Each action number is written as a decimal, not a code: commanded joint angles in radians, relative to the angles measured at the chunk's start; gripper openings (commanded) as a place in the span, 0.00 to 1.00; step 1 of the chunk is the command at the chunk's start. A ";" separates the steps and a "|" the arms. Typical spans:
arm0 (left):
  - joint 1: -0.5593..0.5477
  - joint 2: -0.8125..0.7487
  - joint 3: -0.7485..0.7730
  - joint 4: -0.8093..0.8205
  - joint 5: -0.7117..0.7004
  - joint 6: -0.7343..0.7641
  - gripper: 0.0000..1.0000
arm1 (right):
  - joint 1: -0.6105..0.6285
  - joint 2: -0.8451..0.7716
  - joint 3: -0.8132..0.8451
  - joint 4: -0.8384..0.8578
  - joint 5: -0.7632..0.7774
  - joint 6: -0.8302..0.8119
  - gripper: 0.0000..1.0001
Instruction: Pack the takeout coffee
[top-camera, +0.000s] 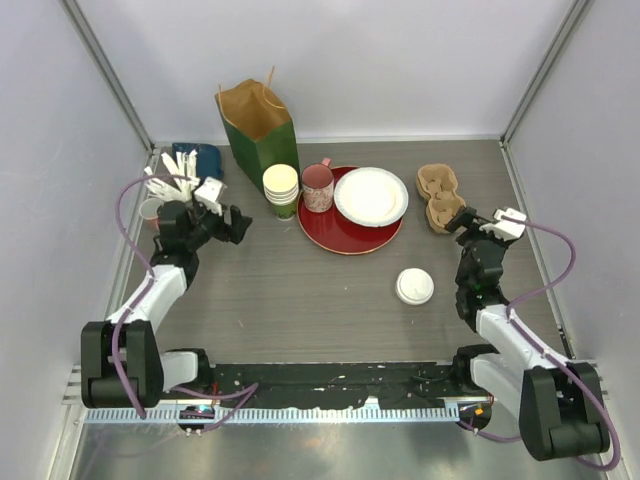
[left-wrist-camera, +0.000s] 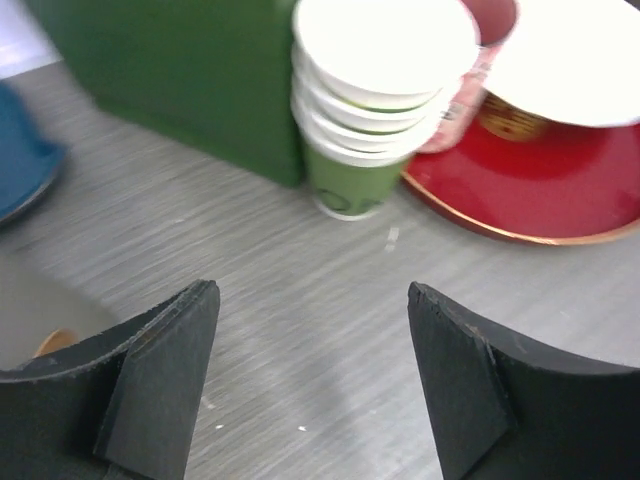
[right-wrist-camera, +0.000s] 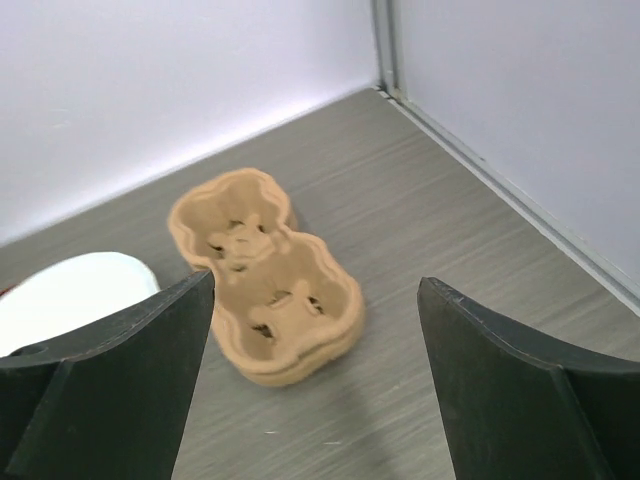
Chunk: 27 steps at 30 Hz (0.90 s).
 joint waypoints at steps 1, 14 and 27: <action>-0.104 -0.031 0.168 -0.661 0.214 0.235 0.77 | -0.003 -0.078 0.135 -0.291 -0.172 0.077 0.87; -0.445 0.315 1.009 -1.169 -0.226 0.360 0.58 | -0.003 -0.023 0.330 -0.472 -0.857 0.110 0.85; -0.525 0.677 1.348 -1.195 -0.527 0.397 0.50 | -0.003 0.008 0.338 -0.488 -0.890 0.089 0.85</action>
